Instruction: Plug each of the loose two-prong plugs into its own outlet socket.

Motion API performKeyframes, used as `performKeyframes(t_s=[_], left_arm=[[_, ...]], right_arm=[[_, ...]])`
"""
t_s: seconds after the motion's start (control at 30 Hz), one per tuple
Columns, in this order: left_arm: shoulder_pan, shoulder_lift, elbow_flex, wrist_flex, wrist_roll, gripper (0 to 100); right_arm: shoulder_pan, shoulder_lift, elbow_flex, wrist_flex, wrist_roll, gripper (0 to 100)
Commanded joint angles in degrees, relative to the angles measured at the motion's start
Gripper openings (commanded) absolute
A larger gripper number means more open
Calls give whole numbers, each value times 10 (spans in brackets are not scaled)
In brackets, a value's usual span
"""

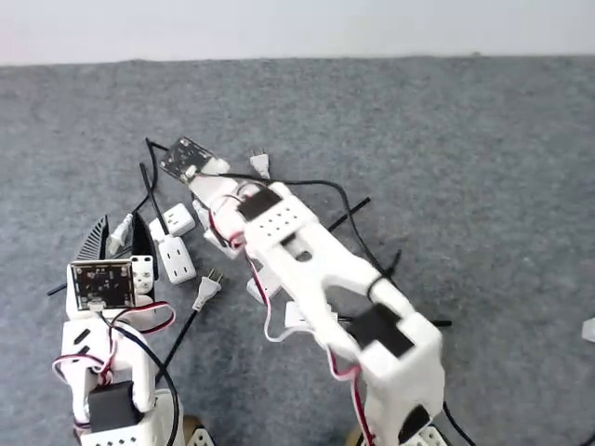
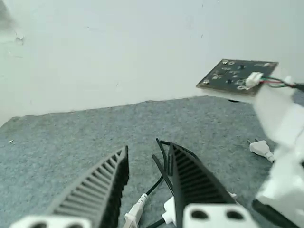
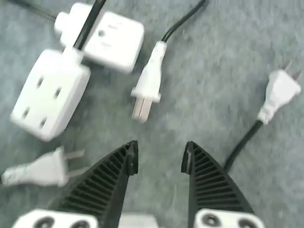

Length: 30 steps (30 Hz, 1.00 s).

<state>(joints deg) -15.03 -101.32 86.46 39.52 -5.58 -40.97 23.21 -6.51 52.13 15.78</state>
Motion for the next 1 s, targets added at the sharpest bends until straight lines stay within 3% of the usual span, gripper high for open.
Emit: performKeyframes(t_s=[0.0, 0.47, 0.87, 0.97], left_arm=[[-11, -4, -4, -16, 10, 137], [-31, -4, -4, -27, 28, 137], [-29, -4, -3, -27, 27, 137], [-28, -4, 3, -29, 27, 137]], right_arm=[[35, 58, -120, -7, -42, 162], [70, 249, -398, 25, -98, 162], [107, 288, -469, 74, -100, 162], [109, 293, -484, 99, -140, 162]])
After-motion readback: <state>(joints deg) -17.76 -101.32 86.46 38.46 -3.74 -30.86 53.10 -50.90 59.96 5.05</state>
